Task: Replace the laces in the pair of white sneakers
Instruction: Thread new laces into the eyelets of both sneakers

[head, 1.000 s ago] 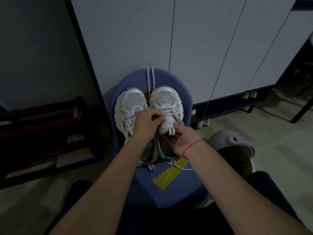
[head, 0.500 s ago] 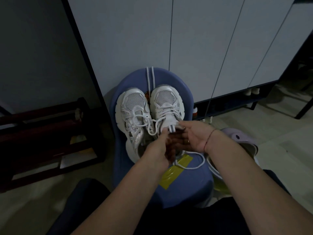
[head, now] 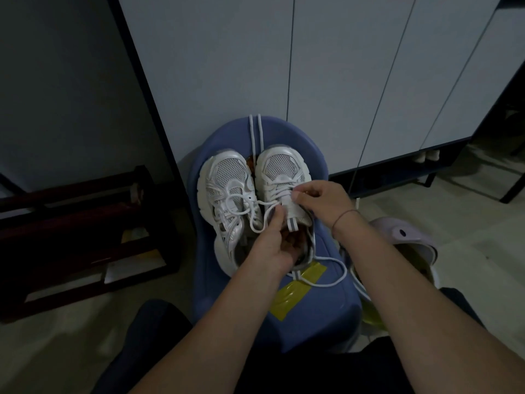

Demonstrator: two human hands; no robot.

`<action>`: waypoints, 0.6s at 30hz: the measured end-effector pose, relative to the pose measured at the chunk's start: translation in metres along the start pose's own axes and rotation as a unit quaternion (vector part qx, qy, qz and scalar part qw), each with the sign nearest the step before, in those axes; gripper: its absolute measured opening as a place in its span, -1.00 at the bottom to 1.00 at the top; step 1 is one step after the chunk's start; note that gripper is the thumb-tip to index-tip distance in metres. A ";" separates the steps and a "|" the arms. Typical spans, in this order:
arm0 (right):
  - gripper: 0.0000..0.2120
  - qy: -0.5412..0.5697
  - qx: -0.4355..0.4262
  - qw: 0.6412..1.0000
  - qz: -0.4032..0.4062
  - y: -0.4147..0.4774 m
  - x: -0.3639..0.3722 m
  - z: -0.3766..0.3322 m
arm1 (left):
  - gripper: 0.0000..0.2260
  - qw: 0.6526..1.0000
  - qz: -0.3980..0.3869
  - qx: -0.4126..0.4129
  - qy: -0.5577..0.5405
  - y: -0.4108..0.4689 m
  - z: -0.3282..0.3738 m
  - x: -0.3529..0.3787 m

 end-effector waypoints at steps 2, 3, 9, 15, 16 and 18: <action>-0.97 -0.008 -0.008 1.000 0.008 0.003 0.006 0.003 | -0.71 1.000 -0.004 0.004 0.004 0.002 0.001 -0.001; -0.96 -0.010 -0.011 1.000 0.013 0.003 0.007 0.003 | -0.71 1.000 -0.006 0.006 0.001 0.003 0.002 -0.001; -0.89 -0.015 -0.016 1.000 0.005 0.007 0.008 0.009 | -0.73 1.000 -0.014 0.014 -0.004 0.008 0.002 -0.002; -0.67 -0.033 0.006 0.996 0.085 0.015 -0.030 0.022 | -0.77 1.000 -0.013 0.008 -0.028 0.010 0.001 -0.004; -0.64 -0.007 0.042 0.991 0.127 0.019 -0.046 0.034 | -0.78 1.000 -0.008 0.010 -0.027 0.010 0.002 -0.005; -0.61 0.070 0.124 0.968 0.209 0.021 -0.079 0.059 | -0.80 1.000 0.001 0.015 -0.018 0.010 0.003 -0.007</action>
Point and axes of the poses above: each hand's wrist, its own y-axis towards the middle knuckle, its own x-axis out of the palm, z = x × y, the point moved 10 cm from there along y, towards the middle knuckle, and after that the axes turned 3 degrees about z, right-handed, at the moved point
